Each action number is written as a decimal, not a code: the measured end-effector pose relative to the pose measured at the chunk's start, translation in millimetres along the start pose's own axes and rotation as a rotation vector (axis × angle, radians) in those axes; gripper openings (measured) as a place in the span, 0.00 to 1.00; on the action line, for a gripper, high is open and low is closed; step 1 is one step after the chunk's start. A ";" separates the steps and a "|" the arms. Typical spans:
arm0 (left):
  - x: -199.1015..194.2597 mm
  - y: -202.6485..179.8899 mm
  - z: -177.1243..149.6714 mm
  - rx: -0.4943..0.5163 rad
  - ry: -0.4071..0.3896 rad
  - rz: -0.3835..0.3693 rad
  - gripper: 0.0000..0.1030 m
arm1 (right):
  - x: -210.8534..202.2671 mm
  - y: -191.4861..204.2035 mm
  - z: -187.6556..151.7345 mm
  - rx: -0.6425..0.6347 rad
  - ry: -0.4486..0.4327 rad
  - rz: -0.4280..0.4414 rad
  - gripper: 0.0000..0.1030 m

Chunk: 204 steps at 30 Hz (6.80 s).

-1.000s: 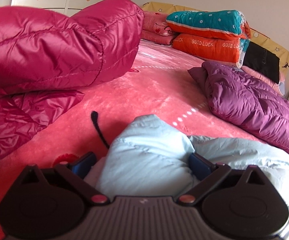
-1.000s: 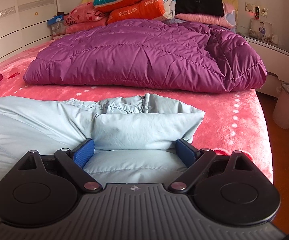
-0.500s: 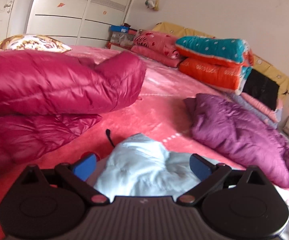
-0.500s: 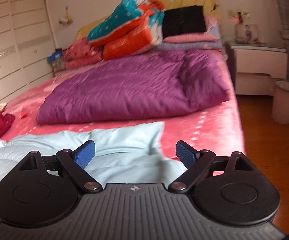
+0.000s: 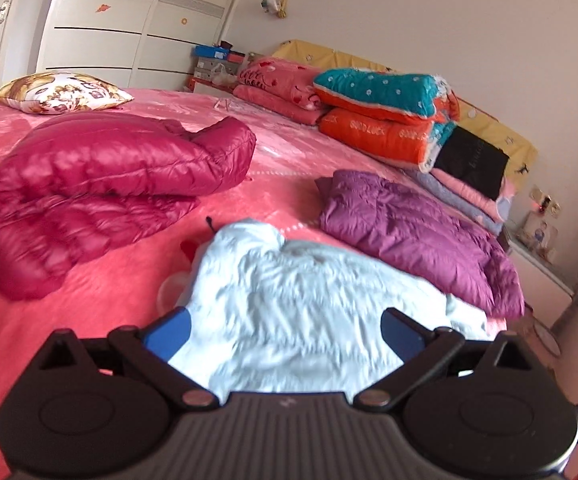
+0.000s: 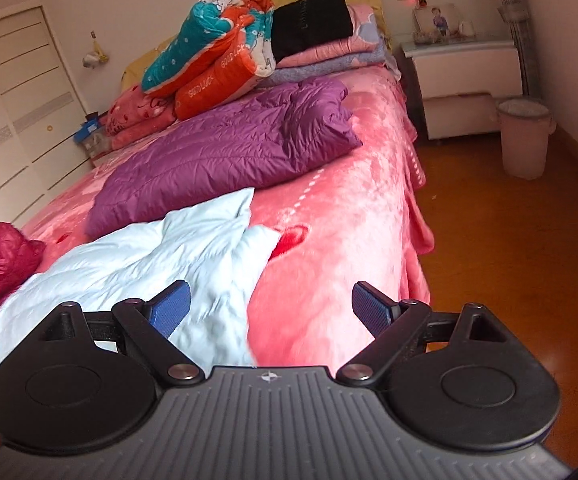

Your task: Fold large clothes

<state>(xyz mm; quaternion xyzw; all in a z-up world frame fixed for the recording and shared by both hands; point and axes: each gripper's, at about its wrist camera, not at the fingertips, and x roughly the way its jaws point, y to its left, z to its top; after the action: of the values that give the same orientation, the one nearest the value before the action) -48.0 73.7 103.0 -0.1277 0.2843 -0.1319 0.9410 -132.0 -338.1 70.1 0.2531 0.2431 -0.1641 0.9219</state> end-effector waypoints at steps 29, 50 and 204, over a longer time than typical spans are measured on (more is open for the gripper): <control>-38.9 79.9 25.2 -0.090 0.052 -0.166 0.97 | -75.8 4.1 -9.3 -0.006 0.122 0.175 1.00; 172.4 106.1 59.4 -0.155 0.260 -0.257 0.93 | 165.9 9.1 38.4 0.073 0.397 0.403 1.00; -100.4 -139.5 31.7 0.469 -0.152 -0.160 0.99 | -161.7 156.7 35.8 -0.141 -0.366 -0.256 1.00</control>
<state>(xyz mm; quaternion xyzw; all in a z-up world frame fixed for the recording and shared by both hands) -135.1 -18.9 222.8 0.0624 0.1634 -0.2581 0.9502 -186.1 -200.5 243.7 0.1210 0.1131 -0.3055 0.9377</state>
